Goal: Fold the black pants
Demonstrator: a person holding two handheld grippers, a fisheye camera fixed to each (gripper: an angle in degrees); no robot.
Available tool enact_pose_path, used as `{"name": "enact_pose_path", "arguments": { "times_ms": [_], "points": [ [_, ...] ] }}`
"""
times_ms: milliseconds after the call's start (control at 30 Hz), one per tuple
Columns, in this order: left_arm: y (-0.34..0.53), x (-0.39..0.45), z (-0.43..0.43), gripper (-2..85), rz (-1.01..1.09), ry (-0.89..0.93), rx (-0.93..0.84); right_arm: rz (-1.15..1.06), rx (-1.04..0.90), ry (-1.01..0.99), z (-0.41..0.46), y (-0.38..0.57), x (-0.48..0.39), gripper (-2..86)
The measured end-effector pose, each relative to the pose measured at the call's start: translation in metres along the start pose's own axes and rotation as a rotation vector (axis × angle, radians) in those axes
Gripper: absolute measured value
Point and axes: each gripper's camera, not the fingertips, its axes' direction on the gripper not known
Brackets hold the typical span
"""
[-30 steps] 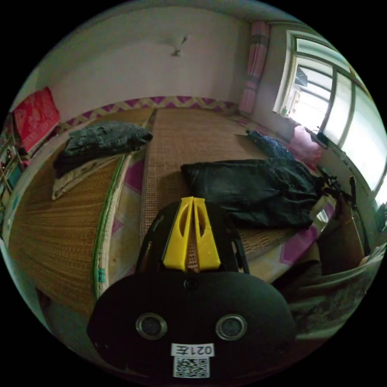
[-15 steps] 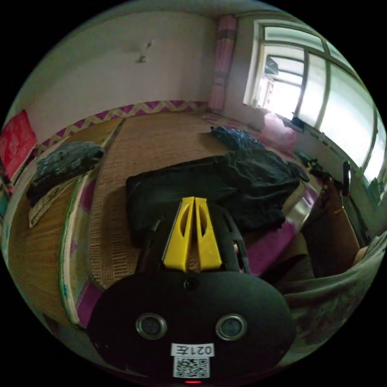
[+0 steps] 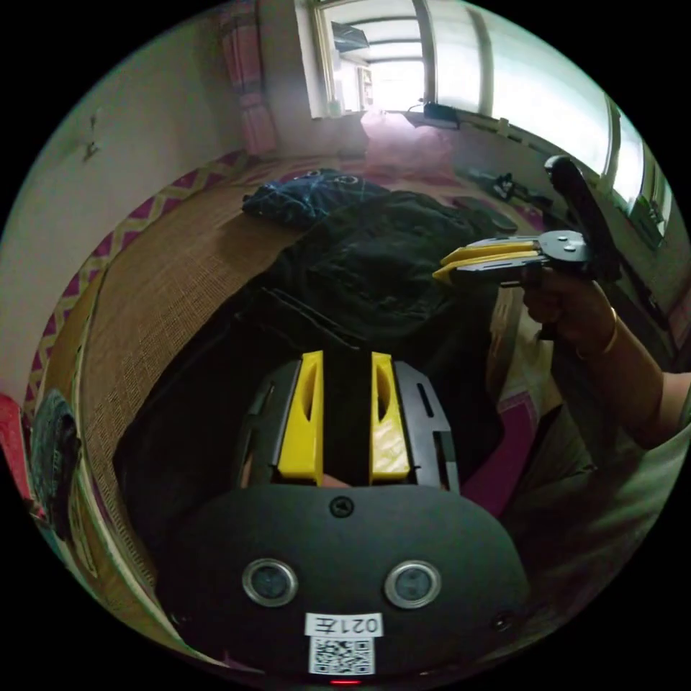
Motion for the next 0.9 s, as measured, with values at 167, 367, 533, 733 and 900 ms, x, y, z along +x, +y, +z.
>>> {"name": "enact_pose_path", "arguments": {
  "times_ms": [167,367,533,733,900],
  "points": [
    [-0.001,-0.03,-0.017,1.7,-0.054,-0.05,0.018,0.01,-0.006,-0.012,-0.001,0.01,-0.01,9.0],
    [0.041,-0.145,-0.126,-0.2,-0.335,0.106,0.306,0.009,-0.015,-0.006,-0.001,0.022,-0.024,8.9],
    [0.167,-0.281,-0.285,-0.5,-0.626,-0.098,0.531,0.027,-0.014,-0.026,-0.004,0.032,-0.03,8.4],
    [0.347,-0.409,-0.366,-0.7,-1.055,-0.318,0.49,0.055,-0.015,-0.041,-0.006,0.043,-0.035,7.6],
    [0.439,-0.471,-0.338,-0.6,-1.249,-0.153,0.314,0.042,-0.026,-0.011,-0.006,0.05,-0.046,7.7]
  ]
}}
